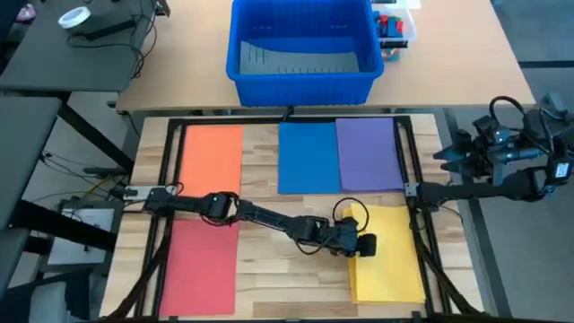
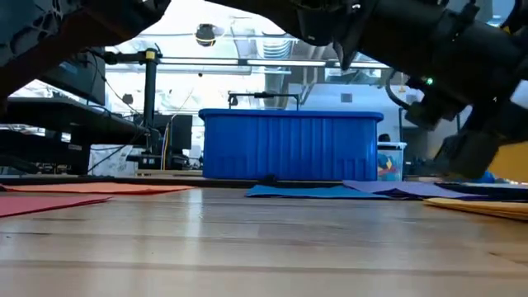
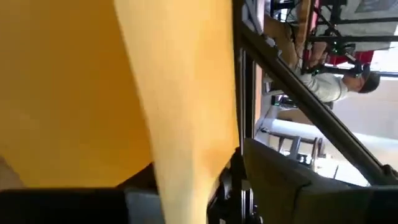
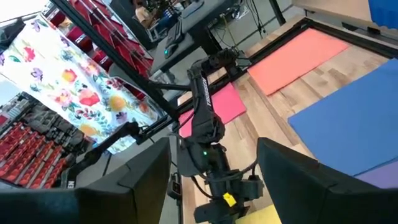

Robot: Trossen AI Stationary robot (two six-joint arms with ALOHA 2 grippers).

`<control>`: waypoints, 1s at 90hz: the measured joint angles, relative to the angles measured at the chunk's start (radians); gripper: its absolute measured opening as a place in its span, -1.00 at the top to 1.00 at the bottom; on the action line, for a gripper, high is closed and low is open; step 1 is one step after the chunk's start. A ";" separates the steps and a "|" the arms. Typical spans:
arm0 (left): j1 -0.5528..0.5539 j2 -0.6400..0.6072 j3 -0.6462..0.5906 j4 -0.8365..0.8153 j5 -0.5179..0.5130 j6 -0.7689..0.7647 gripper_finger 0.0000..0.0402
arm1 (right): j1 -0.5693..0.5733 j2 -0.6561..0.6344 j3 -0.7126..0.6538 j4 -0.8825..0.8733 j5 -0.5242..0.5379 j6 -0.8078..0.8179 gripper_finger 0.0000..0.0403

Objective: Organize paper
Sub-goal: Stack the yellow paper on top of the other yellow papers

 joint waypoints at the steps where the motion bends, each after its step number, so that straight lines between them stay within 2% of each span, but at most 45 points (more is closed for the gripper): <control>1: 0.000 0.000 0.000 -0.004 0.007 0.004 0.22 | 0.000 0.000 0.000 0.000 0.000 0.000 -0.12; 9: 0.008 -0.002 0.000 -0.109 0.084 0.041 0.15 | 0.000 0.000 0.000 0.000 0.000 0.000 -0.12; 20: 0.013 -0.029 0.000 -0.302 0.093 0.098 0.14 | 0.000 0.000 0.000 0.000 0.000 0.000 -0.12; 41: 0.012 -0.082 0.007 -0.308 0.081 0.118 0.14 | 0.000 0.000 0.000 0.000 0.000 -0.001 -0.12; 67: -0.004 -0.076 0.002 -0.530 0.126 0.163 0.14 | 0.000 0.000 0.000 0.000 0.000 -0.005 -0.12; 80: -0.015 -0.076 0.004 -0.474 0.125 0.313 0.15 | 0.000 0.000 0.000 0.000 0.000 -0.028 -0.12; 90: -0.028 -0.051 0.005 -0.376 0.112 0.487 0.25 | 0.000 0.000 0.000 -0.001 0.000 -0.051 -0.12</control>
